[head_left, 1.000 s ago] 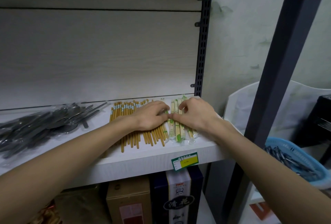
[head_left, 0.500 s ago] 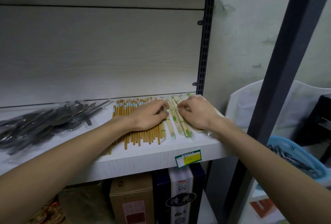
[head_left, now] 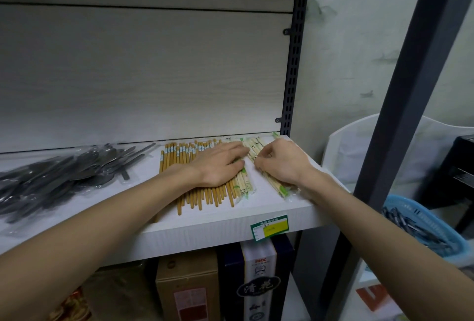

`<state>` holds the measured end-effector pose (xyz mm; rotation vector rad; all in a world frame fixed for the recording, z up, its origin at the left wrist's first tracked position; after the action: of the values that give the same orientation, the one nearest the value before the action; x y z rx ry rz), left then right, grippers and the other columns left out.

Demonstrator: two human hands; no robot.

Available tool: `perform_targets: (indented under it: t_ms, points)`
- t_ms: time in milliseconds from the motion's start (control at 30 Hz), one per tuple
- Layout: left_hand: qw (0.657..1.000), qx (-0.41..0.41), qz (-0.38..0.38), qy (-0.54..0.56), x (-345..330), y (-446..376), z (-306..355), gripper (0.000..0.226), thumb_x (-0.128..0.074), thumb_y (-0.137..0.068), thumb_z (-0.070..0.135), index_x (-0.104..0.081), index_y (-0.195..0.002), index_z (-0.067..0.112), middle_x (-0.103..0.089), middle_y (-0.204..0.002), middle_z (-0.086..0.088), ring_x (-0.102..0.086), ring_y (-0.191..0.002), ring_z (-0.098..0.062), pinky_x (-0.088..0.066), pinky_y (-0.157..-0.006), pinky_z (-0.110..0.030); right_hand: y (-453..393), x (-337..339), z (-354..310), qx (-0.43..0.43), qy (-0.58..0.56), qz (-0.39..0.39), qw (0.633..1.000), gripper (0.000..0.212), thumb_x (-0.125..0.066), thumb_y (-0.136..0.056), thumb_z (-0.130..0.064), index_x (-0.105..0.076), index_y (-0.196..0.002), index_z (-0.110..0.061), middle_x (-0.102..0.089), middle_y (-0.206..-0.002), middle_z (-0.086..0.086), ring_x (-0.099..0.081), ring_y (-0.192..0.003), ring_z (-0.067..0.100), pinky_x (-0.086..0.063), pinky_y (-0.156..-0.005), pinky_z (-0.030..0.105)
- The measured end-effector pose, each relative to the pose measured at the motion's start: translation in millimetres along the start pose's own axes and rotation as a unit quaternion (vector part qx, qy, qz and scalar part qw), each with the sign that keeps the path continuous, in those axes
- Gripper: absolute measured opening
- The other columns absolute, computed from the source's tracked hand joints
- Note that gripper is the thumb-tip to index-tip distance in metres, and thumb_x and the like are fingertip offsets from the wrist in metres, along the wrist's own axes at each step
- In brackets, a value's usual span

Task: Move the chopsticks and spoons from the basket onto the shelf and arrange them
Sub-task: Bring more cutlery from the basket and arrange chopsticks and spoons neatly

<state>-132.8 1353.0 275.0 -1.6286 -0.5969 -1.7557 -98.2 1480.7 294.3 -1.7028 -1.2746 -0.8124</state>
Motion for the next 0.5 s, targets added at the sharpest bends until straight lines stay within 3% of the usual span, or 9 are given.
perform_targets:
  t_ms: [167, 333, 500]
  points:
    - [1.0, -0.001, -0.001, 0.006, -1, -2, -2, 0.056, -0.03, -0.108, 0.044, -0.02, -0.161, 0.029, -0.018, -0.168, 0.005, -0.016, -0.154, -0.016, -0.015, -0.125, -0.038, -2, 12, 9, -0.045, -0.041, 0.046, 0.997, 0.024, -0.07, -0.083, -0.04, -0.076, -0.073, -0.019, -0.072, -0.076, -0.003, -0.065, -0.075, 0.018, -0.046, -0.062, 0.027]
    - [1.0, -0.006, -0.022, -0.001, -4, -6, 3, 0.056, -0.026, -0.108, 0.049, -0.027, -0.159, 0.029, -0.025, -0.166, 0.005, -0.021, -0.153, -0.018, -0.018, -0.124, -0.039, -10, 26, 18, -0.071, -0.044, 0.067, 0.994, 0.02, -0.072, -0.082, -0.038, -0.076, -0.072, -0.021, -0.074, -0.08, -0.003, -0.068, -0.079, 0.019, -0.057, -0.073, 0.033]
    - [1.0, -0.008, 0.003, 0.011, 1, -8, -1, 0.056, -0.029, -0.103, 0.06, -0.047, -0.146, 0.029, -0.053, -0.146, 0.004, -0.05, -0.132, -0.02, -0.043, -0.106, -0.045, -8, 17, 16, -0.036, -0.025, 0.051, 0.998, 0.015, -0.075, -0.082, -0.042, -0.079, -0.082, -0.027, -0.074, -0.086, -0.008, -0.067, -0.085, 0.016, -0.055, -0.077, 0.033]
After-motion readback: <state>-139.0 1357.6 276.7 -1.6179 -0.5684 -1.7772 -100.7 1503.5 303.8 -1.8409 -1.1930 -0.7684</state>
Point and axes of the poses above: each hand's wrist, its own y-axis away from the middle knuckle, its own x-axis out of the back of the hand, z = x × y, the point moved 10 cm from there along -y, towards the middle knuckle
